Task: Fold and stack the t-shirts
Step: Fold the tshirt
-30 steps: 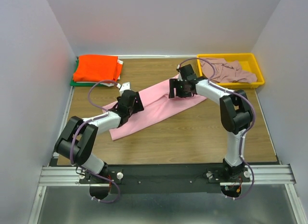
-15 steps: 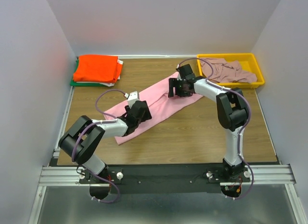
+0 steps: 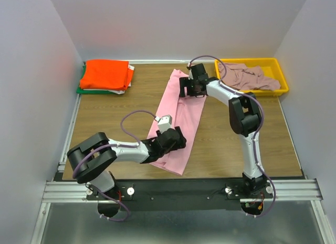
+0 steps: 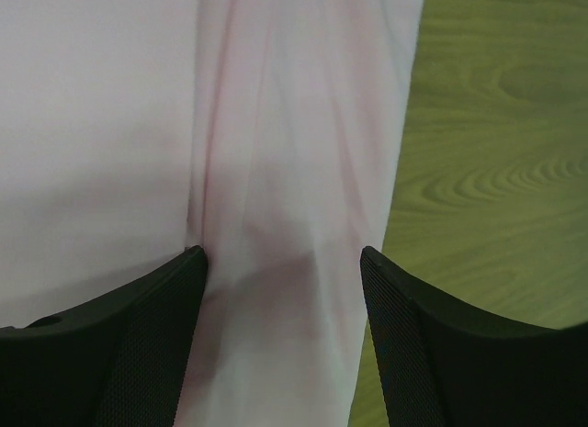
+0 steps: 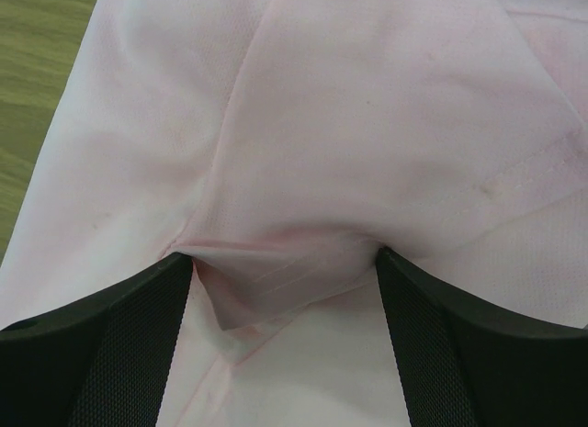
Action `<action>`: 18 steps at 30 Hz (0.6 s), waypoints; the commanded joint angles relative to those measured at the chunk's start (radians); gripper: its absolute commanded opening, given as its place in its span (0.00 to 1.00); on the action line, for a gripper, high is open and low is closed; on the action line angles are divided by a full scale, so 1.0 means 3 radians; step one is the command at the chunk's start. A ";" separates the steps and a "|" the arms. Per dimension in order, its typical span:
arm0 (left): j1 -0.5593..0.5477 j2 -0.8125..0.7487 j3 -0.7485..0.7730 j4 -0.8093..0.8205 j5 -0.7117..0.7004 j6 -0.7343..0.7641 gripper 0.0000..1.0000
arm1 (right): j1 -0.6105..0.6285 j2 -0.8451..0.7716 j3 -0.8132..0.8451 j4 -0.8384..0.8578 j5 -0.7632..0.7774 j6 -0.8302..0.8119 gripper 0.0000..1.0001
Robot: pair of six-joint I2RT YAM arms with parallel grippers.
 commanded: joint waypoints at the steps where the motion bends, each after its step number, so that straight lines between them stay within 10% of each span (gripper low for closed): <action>1: -0.0274 0.0102 0.0197 -0.0037 -0.0009 -0.0217 0.76 | -0.0011 0.0281 0.0061 -0.0253 -0.0072 -0.0082 0.88; 18: -0.0463 -0.0613 -0.0164 -0.0588 -0.0249 -0.0314 0.76 | 0.0014 -0.0976 -0.0526 -0.0248 -0.0302 0.0005 0.89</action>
